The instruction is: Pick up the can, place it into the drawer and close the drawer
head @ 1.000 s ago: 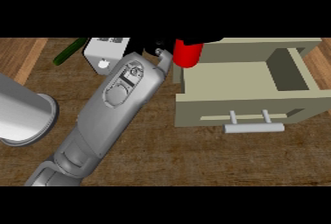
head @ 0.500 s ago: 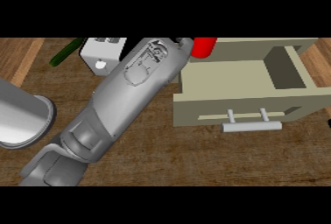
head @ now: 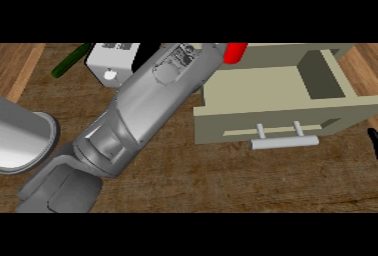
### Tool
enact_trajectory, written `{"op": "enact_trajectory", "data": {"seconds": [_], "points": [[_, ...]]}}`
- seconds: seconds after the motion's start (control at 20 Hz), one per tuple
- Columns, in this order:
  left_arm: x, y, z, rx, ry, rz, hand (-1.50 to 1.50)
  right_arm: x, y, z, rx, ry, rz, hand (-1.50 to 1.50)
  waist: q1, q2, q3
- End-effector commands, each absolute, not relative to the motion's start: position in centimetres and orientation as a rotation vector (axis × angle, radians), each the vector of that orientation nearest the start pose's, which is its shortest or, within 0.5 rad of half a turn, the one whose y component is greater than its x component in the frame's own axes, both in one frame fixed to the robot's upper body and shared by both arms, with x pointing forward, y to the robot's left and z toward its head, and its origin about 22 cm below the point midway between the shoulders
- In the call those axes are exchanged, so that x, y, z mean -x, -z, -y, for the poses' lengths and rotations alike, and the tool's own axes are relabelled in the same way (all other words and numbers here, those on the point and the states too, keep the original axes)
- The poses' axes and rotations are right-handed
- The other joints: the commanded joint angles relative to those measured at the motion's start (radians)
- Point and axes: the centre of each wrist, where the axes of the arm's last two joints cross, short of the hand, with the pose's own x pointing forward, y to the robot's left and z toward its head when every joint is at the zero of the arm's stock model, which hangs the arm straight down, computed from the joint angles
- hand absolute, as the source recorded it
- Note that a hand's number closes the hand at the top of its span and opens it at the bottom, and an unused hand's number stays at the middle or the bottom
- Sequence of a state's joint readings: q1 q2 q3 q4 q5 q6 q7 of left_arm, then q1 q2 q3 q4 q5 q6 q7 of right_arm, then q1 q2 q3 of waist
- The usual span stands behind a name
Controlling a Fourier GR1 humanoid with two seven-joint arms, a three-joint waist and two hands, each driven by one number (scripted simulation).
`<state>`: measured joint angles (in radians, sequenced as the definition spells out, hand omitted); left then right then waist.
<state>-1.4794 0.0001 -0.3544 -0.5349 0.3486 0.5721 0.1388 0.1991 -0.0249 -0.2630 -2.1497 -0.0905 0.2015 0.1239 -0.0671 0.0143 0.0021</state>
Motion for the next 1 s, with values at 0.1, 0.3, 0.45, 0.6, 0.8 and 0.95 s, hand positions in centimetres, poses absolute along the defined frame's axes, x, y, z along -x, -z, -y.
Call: {"op": "enact_trajectory", "data": {"seconds": [0.1, 0.3, 0.45, 0.6, 0.8, 0.95], "points": [[-42.6, -21.9, 1.9, -0.105, 0.255, 1.745, 1.5, -17.3, -10.8, 30.1, 0.159, -0.009, 1.851, -1.5, -0.024, 0.007, 0.001], [-42.3, -22.1, 2.4, -0.161, 0.255, 1.776, 1.5, -17.8, -10.4, 30.0, 0.151, -0.005, 1.857, -1.5, -0.019, 0.004, 0.001], [-42.7, -19.3, 1.4, -0.208, 0.251, 1.786, 1.5, -17.7, -10.7, 29.5, 0.129, -0.031, 1.855, -1.5, -0.049, 0.012, 0.001], [-42.9, -18.6, 1.1, -0.225, 0.284, 1.786, 1.5, -17.6, -11.7, 28.8, 0.137, -0.008, 1.867, -1.5, -0.039, 0.01, 0.0], [-43.0, -18.6, 1.1, -0.254, 0.285, 1.79, 1.5, -17.8, -11.2, 29.2, 0.136, -0.033, 1.874, -1.5, -0.051, 0.014, 0.001], [-43.1, -17.0, 0.5, -0.281, 0.313, 1.796, 1.5, -18.3, -11.2, 29.3, 0.133, -0.015, 1.888, -1.5, -0.05, 0.016, 0.001]]}}
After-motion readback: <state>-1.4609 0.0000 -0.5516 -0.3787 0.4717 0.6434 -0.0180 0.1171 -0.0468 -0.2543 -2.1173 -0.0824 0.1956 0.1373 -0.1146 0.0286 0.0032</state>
